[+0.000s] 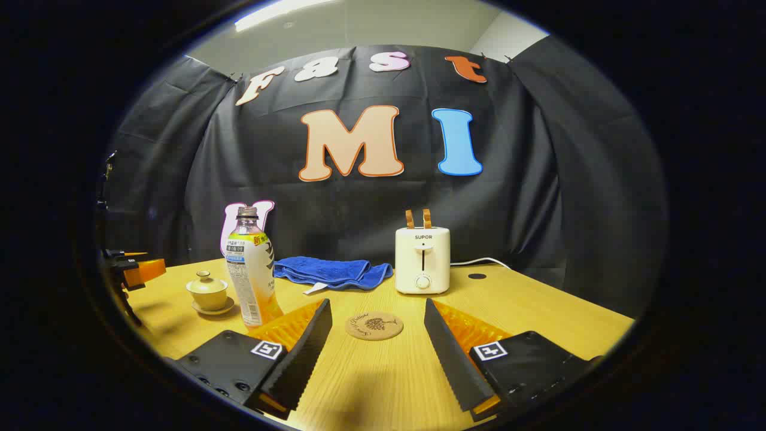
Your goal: Open the teacup lid with one hand, grasp the water bottle and pour water into the teacup with the other hand; after pouring, place the water bottle on the coaster and then close the teacup lid.
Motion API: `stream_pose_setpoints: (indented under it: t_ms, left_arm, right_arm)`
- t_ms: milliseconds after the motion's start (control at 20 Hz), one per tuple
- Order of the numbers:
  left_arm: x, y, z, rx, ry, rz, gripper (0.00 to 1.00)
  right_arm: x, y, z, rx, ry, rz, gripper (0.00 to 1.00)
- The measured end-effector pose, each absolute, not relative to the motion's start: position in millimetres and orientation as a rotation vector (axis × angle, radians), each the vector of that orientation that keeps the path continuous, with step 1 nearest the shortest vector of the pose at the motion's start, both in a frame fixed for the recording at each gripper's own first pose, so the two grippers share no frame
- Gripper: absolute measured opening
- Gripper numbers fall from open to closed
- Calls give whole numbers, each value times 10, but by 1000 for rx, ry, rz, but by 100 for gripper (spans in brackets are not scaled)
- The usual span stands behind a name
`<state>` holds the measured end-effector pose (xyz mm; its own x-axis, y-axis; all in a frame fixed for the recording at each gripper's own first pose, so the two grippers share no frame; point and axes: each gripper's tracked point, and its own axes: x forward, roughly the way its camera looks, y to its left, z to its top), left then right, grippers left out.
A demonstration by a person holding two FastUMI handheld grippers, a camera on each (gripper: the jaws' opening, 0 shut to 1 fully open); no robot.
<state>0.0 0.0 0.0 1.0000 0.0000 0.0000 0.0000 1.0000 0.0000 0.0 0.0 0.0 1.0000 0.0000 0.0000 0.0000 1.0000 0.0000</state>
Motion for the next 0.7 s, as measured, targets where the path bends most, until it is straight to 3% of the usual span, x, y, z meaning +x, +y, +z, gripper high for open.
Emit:
stream_pose_setpoints:
  t_ms: [450,500,700]
  left_arm:
    - [1,10,-5,-2,1,8,94]
    - [5,5,-12,-2,2,8,94]
    - [18,10,-16,-3,1,8,94]
  right_arm:
    - [-2,-14,-16,1,-2,-10,94]
    - [2,-7,-13,0,-2,-10,99]
    - [5,-4,-15,1,-3,-10,94]
